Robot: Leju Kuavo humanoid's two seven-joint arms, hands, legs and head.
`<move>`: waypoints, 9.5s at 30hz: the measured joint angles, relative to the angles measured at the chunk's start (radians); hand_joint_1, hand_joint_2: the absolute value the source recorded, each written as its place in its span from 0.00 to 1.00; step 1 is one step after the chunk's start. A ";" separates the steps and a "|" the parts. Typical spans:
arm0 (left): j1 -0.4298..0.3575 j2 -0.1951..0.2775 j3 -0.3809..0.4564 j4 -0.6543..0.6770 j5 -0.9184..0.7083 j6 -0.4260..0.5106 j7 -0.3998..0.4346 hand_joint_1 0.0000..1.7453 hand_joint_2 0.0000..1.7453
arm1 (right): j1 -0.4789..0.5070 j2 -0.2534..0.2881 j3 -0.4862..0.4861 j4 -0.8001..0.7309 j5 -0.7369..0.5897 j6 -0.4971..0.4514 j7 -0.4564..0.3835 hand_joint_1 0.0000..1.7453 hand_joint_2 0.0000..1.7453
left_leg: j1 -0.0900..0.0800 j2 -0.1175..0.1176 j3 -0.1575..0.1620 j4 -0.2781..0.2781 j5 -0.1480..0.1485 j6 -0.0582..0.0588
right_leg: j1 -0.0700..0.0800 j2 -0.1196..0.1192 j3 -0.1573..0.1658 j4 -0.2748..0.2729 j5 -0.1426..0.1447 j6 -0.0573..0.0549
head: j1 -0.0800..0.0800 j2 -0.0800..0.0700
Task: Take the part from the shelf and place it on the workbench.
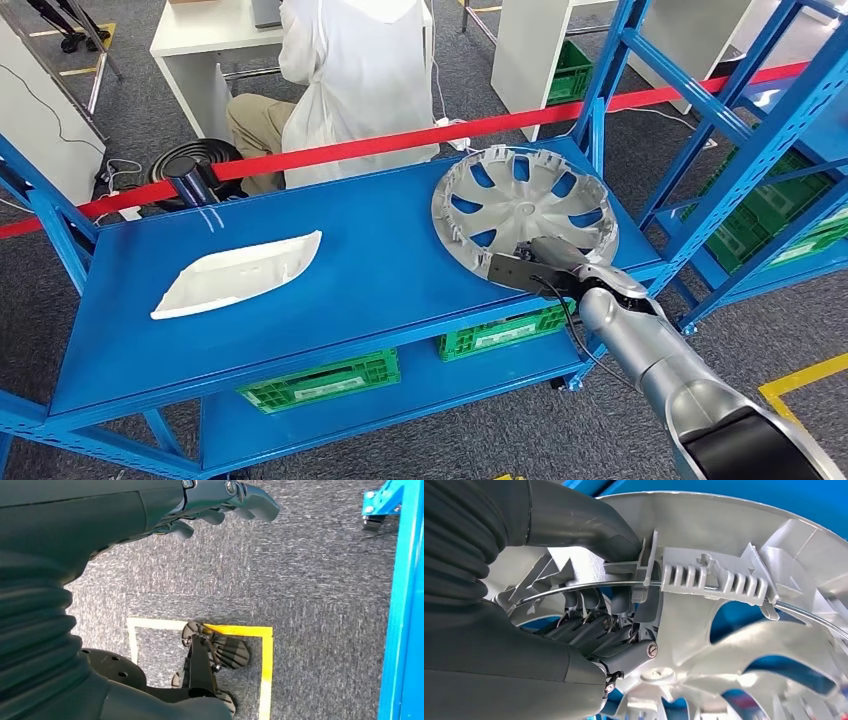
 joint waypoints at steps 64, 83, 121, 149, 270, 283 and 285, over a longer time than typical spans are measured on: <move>-0.021 0.006 -0.027 -0.001 -0.078 0.039 0.068 0.00 1.00 | 0.629 0.070 -0.544 -1.603 -0.914 0.502 0.000 1.00 1.00 | 0.029 0.001 -0.032 0.025 0.018 -0.039 | -0.030 0.010 0.008 0.035 -0.035 0.016 | 0.006 0.000; -0.029 0.016 -0.026 -0.002 -0.078 0.036 0.070 0.00 1.00 | 0.629 0.076 -0.520 -1.600 -0.909 0.493 -0.012 1.00 1.00 | -0.006 0.011 0.036 -0.012 -0.016 0.037 | -0.013 0.000 -0.121 0.126 -0.044 0.024 | 0.005 0.000; -0.028 0.025 -0.029 -0.002 -0.126 0.019 0.100 0.00 1.00 | 0.682 0.076 -0.568 -1.563 -0.875 0.560 -0.057 1.00 1.00 | -0.010 0.008 -0.086 0.015 0.070 0.032 | -0.001 -0.003 0.044 0.089 -0.061 0.006 | -0.001 0.000; -0.023 0.038 -0.031 -0.001 -0.143 0.013 0.106 0.00 1.00 | 0.753 0.082 -0.600 -1.566 -0.887 0.588 -0.080 1.00 1.00 | -0.001 0.009 -0.038 -0.003 0.040 0.038 | -0.017 -0.006 -0.089 0.257 -0.068 0.034 | -0.012 0.000; -0.013 0.044 -0.072 -0.010 -0.214 -0.067 0.086 0.00 1.00 | 0.848 0.181 -0.652 -1.717 -0.811 0.576 -0.134 1.00 1.00 | 0.003 0.027 0.015 0.004 -0.017 0.031 | -0.018 0.004 -0.149 0.259 -0.106 0.046 | 0.017 0.000; -0.020 0.037 -0.072 -0.010 -0.214 -0.068 0.098 0.00 1.00 | 0.820 0.203 -0.629 -1.732 -0.795 0.567 -0.127 1.00 1.00 | -0.009 0.038 -0.023 0.109 -0.089 -0.006 | 0.004 -0.022 0.021 -0.027 0.004 -0.022 | 0.013 0.000; -0.016 0.037 -0.072 -0.009 -0.213 -0.066 0.102 0.00 1.00 | 0.818 0.205 -0.624 -1.732 -0.796 0.567 -0.127 1.00 1.00 | -0.003 0.006 -0.083 0.241 -0.146 -0.014 | 0.002 0.005 0.016 -0.025 0.008 -0.024 | 0.012 0.000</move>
